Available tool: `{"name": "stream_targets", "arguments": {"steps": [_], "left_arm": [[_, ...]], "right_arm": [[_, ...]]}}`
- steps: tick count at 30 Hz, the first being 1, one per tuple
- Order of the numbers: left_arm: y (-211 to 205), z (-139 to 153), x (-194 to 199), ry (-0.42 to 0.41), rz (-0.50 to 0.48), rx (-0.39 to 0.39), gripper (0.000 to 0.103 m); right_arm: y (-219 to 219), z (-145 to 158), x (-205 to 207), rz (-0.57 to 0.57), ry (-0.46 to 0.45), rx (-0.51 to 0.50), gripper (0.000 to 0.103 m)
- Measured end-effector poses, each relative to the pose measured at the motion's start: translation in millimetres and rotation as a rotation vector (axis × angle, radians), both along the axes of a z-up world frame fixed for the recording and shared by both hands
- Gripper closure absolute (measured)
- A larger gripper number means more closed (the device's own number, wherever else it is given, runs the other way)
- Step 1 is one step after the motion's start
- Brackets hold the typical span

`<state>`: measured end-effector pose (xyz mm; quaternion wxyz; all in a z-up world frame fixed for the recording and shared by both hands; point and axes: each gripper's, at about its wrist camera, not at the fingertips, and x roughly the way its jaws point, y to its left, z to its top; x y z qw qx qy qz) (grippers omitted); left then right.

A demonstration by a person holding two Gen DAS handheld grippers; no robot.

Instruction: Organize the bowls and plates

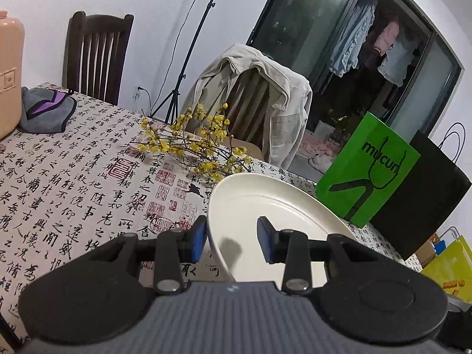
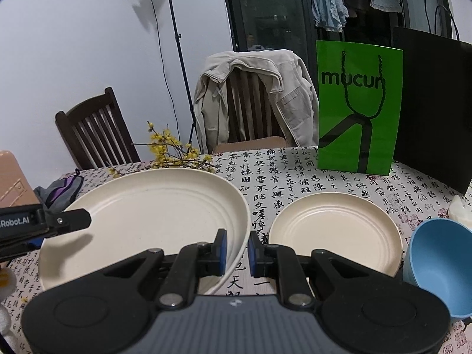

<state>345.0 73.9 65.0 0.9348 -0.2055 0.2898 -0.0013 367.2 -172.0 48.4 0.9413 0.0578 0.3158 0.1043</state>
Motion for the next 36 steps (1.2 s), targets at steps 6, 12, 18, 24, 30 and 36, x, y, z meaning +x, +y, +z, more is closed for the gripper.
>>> {"name": "stream_targets", "arguments": {"steps": [6, 12, 18, 24, 30, 36], "left_arm": [[-3.6, 4.3, -15.6, -0.007, 0.007, 0.008, 0.066], [-4.9, 5.4, -30.5, -0.012, 0.009, 0.011, 0.066], [-6.4, 2.8, -44.7, -0.013, 0.004, 0.01, 0.066], [-7.9, -1.0, -55.5, -0.012, 0.002, 0.01, 0.066], [-9.0, 0.1, -66.3, -0.021, -0.002, 0.01, 0.066], [-10.3, 0.6, -77.4, -0.033, -0.009, 0.013, 0.066]], "right_arm": [[-2.8, 1.3, -12.6, 0.01, -0.006, 0.008, 0.089], [-4.4, 1.7, -27.0, 0.012, -0.008, 0.01, 0.089], [-5.1, 2.3, -43.3, 0.012, -0.016, 0.001, 0.089], [-5.8, 1.8, -48.7, 0.011, -0.016, 0.0, 0.089], [-8.1, -0.4, -62.5, 0.011, -0.019, 0.007, 0.089], [-9.5, -1.3, -73.5, 0.01, -0.021, 0.011, 0.089]]}}
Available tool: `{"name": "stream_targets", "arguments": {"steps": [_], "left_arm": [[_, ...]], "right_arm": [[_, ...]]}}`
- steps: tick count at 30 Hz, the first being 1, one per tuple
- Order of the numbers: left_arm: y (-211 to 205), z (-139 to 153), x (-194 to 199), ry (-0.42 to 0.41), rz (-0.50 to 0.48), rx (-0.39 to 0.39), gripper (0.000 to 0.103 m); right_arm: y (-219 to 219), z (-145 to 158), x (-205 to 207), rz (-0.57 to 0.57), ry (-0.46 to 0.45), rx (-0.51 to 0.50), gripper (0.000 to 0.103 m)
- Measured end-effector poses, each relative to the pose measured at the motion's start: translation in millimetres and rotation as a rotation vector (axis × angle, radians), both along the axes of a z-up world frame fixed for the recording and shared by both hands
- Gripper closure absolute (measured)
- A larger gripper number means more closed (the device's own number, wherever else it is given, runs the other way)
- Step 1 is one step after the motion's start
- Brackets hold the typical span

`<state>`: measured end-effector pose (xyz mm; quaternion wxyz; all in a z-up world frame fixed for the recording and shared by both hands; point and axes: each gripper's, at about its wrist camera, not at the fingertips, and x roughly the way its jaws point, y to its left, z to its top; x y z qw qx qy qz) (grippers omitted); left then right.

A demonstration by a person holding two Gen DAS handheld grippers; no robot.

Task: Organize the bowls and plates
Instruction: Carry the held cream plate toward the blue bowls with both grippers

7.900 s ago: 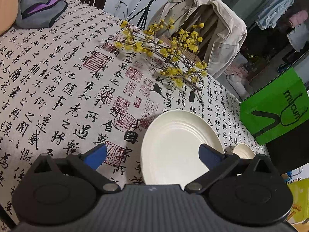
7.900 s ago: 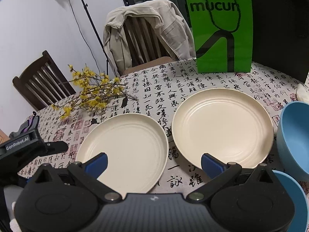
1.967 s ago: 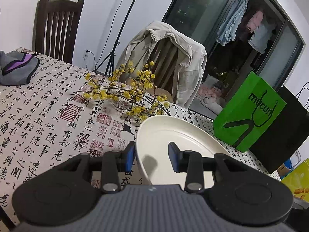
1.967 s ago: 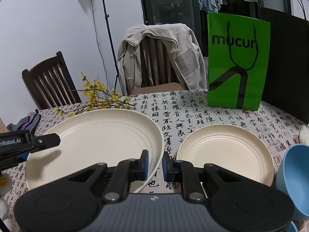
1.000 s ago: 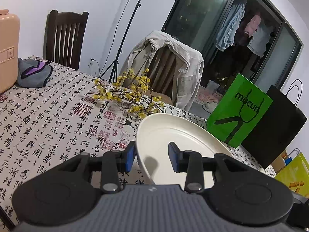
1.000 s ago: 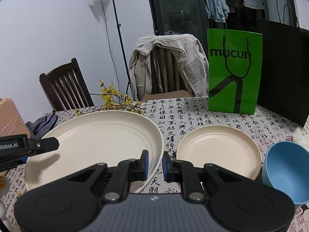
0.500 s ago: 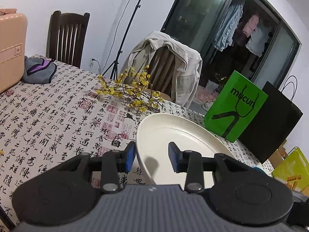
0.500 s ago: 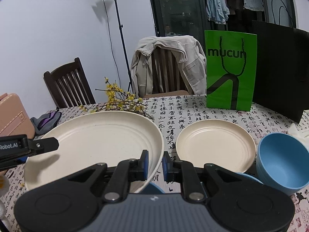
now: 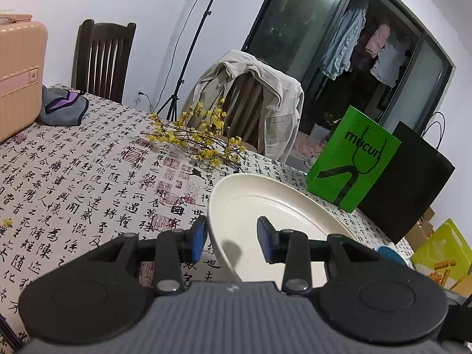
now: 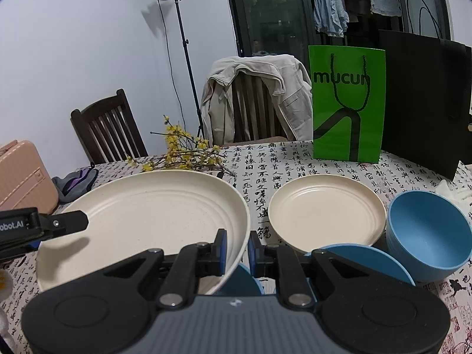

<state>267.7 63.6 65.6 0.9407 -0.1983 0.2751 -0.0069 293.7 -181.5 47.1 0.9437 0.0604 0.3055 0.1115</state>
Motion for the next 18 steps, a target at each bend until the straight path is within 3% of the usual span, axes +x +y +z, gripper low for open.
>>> {"name": "stream_targets", "arguments": {"steps": [18], "left_arm": [[-4.3, -3.9, -26.4, -0.016, -0.017, -0.003, 0.066]], "right_arm": [[-5.1, -6.3, -19.4, -0.007, -0.002, 0.005, 0.088]]}}
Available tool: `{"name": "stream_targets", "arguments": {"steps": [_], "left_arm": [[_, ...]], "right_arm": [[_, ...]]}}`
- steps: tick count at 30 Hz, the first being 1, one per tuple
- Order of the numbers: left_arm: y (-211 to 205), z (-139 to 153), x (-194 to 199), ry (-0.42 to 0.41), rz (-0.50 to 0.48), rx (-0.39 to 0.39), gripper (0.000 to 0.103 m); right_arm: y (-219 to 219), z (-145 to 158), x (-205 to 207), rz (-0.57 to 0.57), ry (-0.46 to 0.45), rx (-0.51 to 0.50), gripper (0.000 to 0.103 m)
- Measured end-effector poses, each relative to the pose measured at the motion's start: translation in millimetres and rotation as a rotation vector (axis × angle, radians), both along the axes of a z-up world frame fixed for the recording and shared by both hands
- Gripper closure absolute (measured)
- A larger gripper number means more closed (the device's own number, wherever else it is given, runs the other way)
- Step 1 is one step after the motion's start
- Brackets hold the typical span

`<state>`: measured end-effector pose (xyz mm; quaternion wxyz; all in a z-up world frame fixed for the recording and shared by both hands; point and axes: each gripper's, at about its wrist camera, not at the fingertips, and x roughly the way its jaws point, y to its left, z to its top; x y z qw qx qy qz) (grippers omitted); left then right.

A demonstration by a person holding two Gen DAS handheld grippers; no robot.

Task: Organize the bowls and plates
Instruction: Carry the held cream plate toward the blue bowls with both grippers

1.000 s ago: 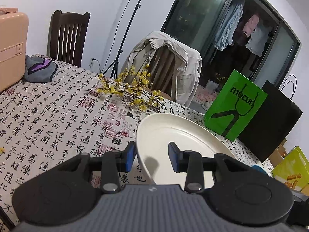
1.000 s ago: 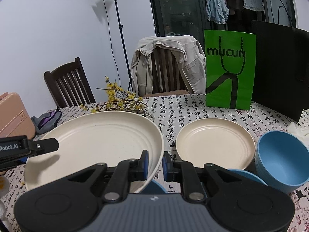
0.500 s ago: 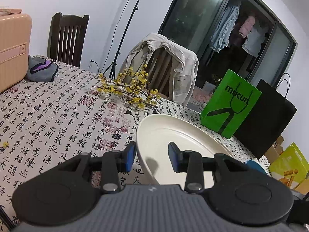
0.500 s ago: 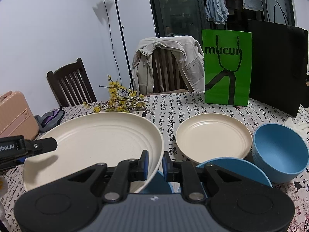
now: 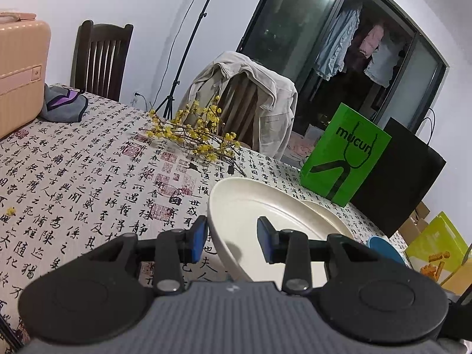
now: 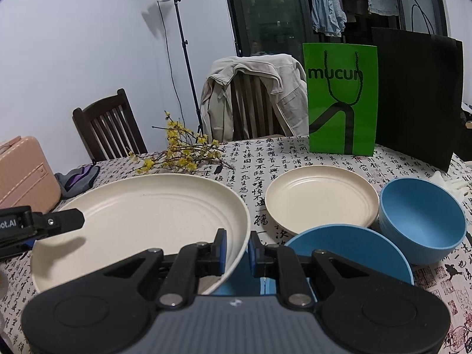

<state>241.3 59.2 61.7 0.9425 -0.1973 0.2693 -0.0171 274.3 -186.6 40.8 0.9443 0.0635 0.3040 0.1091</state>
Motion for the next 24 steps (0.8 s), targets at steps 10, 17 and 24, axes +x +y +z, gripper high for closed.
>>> {"name": "stream_targets", "arguments": {"steps": [10, 17, 24], "left_arm": [[-7.9, -0.6, -12.2, -0.008, -0.003, 0.017, 0.066], [-11.8, -2.1, -21.5, -0.009, 0.001, 0.026, 0.066], [-14.2, -2.5, -31.1, -0.018, -0.005, 0.034, 0.066]], "right_arm": [[-9.9, -2.8, -12.3, 0.0, -0.001, 0.01, 0.088], [-12.1, -3.7, -19.5, 0.005, -0.003, 0.016, 0.088], [-16.3, -4.3, -26.0, 0.007, -0.009, 0.026, 0.088]]}}
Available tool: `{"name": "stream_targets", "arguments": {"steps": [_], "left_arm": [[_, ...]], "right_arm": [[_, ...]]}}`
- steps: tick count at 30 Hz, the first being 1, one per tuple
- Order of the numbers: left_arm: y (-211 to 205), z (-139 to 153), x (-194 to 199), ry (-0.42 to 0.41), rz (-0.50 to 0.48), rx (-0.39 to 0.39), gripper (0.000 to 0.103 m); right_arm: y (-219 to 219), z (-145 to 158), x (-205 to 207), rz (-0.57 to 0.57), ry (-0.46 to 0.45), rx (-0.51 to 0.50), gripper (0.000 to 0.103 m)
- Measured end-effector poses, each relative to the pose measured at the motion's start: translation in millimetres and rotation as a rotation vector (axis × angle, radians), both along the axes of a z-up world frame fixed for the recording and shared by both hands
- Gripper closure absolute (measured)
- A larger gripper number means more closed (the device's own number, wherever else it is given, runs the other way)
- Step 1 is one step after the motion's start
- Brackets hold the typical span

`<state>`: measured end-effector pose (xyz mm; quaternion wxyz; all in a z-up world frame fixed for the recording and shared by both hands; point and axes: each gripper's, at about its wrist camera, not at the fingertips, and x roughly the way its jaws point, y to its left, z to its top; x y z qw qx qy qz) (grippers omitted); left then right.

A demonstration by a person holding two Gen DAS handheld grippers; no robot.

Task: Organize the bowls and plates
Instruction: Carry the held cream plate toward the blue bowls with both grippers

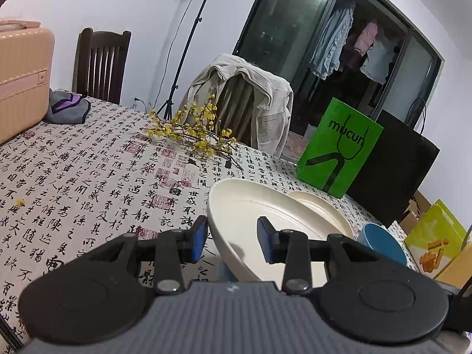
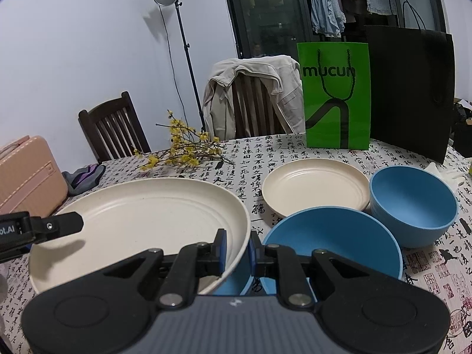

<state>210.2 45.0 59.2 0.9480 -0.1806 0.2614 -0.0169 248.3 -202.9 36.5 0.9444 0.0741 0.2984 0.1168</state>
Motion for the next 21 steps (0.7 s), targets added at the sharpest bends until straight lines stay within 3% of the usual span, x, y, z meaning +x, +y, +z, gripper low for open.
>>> {"name": "stream_targets", "arguments": {"steps": [21], "left_arm": [[-10.6, -8.3, -23.2, -0.02, -0.048, 0.01, 0.066]], "right_arm": [[-15.3, -10.4, -27.0, -0.032, -0.028, 0.026, 0.088]]}}
